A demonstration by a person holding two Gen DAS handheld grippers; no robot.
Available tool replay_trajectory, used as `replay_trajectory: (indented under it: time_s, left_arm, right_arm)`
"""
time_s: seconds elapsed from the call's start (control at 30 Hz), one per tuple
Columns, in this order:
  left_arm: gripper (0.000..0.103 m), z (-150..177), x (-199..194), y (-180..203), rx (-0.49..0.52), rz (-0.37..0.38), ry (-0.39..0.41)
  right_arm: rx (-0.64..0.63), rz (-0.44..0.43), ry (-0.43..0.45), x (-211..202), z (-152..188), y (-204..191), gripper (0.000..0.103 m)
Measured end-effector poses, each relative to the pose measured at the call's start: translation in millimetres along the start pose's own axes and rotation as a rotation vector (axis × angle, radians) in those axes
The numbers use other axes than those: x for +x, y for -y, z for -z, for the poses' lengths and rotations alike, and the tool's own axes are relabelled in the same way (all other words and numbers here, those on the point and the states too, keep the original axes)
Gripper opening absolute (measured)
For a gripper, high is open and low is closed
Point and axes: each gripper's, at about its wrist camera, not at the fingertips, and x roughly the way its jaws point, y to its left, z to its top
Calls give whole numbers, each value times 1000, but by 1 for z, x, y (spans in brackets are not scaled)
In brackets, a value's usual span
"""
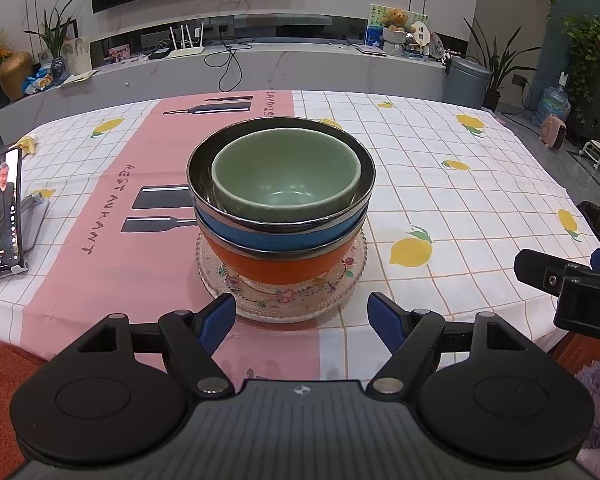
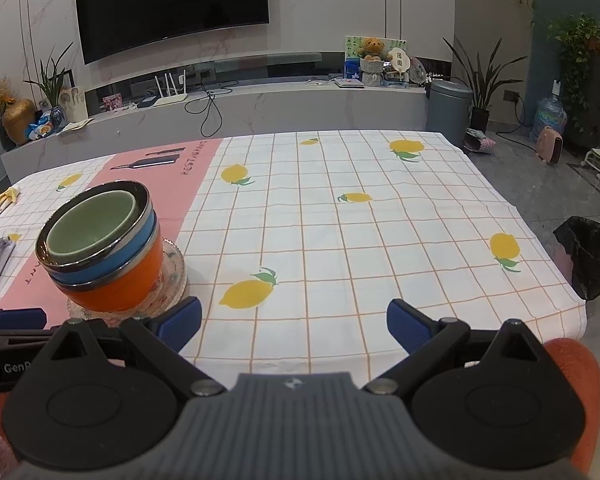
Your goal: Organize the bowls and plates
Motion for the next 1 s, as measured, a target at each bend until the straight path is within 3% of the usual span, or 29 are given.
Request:
replay_trajectory:
  time_s: [1.0]
  left_arm:
    - [88,0,1,4,19,21,3]
  right_arm:
    - [6,-13,-6,0,2,-1,97]
